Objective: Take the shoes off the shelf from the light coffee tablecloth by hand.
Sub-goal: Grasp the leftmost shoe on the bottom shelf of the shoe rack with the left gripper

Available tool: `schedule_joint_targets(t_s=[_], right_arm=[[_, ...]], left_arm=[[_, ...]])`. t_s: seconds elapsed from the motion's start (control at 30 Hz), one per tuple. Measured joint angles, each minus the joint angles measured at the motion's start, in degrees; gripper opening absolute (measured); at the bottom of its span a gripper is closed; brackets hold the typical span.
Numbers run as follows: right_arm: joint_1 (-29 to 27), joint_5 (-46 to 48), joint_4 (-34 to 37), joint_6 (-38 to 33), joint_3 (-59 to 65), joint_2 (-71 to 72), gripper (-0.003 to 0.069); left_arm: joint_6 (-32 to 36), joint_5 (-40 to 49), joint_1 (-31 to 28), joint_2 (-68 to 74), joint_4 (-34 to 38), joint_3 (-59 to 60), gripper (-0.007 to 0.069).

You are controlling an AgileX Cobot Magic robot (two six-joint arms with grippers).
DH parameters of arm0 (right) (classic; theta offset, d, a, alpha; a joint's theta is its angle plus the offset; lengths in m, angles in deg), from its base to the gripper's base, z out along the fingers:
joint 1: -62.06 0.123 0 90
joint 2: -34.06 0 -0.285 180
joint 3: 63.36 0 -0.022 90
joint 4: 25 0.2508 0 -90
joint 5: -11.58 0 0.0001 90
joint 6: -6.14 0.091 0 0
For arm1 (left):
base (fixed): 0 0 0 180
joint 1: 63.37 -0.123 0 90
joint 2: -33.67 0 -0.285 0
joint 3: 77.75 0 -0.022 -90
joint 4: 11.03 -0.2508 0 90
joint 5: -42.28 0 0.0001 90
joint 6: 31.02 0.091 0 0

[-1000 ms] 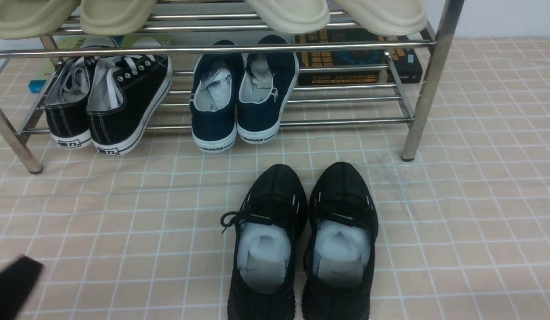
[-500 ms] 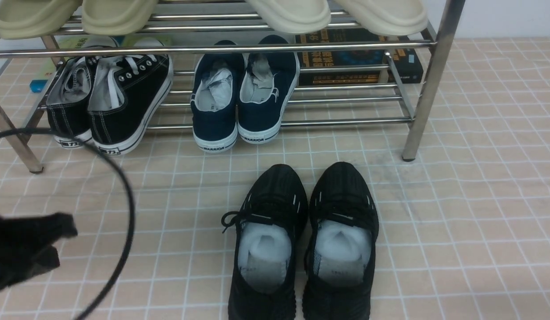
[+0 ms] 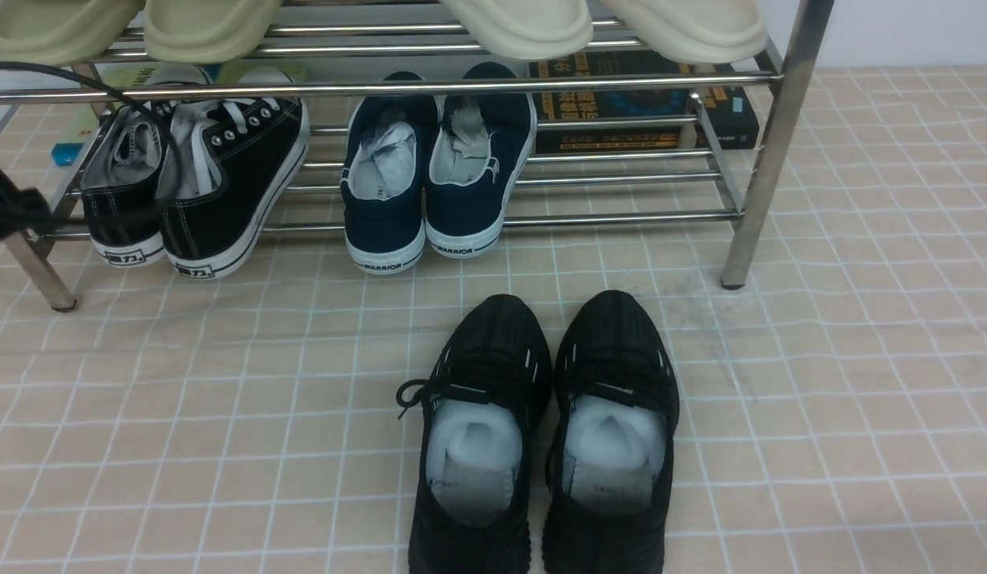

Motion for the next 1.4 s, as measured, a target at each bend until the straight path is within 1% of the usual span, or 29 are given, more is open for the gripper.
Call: schedule_joint_targets(t_s=[0.1, 0.17, 0.23, 0.33, 0.47, 0.5, 0.6, 0.67, 0.8, 1.07, 1.4], right_arm=[[0.0, 0.0, 0.0, 0.0, 0.0, 0.0, 0.0227], [0.0, -0.1, 0.0, 0.0, 0.0, 0.0, 0.0231], [0.0, -0.1, 0.0, 0.0, 0.0, 0.0, 0.0234], [0.0, -0.1, 0.0, 0.0, 0.0, 0.0, 0.0236], [0.0, -0.1, 0.0, 0.0, 0.0, 0.0, 0.0237], [0.0, -0.1, 0.0, 0.0, 0.0, 0.0, 0.0237], [0.0, -0.1, 0.0, 0.0, 0.0, 0.0, 0.0237], [-0.1, -0.1, 0.0, 0.0, 0.0, 0.0, 0.0237], [-0.1, -0.1, 0.0, 0.0, 0.0, 0.0, 0.0237], [-0.1, -0.1, 0.0, 0.0, 0.0, 0.0, 0.0239], [-0.1, -0.3, 0.0, 0.0, 0.1, 0.0, 0.0239]], left_arm=[[4.0, -0.2, -5.0, 2.6, 8.8, -2.0, 0.0014], [4.9, -1.3, -6.3, 3.7, 12.9, -2.8, 0.0018], [5.4, -3.6, -6.4, 4.5, 14.9, -3.5, 0.0027], [5.5, -7.8, -5.0, 5.5, 15.8, -4.5, 0.0068], [5.6, -12.4, -2.5, 7.1, 15.8, -5.3, 0.0160], [5.6, -14.7, -2.0, 8.0, 15.8, -5.5, 0.0211], [5.5, -19.0, -1.6, 10.4, 15.8, -5.5, 0.0324], [5.5, -21.7, -1.6, 12.2, 15.7, -5.5, 0.0386], [5.5, -26.3, -1.6, 15.4, 17.4, -5.5, 0.0453], [5.5, -32.4, -1.6, 17.1, 19.8, -5.5, 0.0463], [5.5, -35.5, -1.6, 19.2, 20.8, -5.5, 0.0463]])
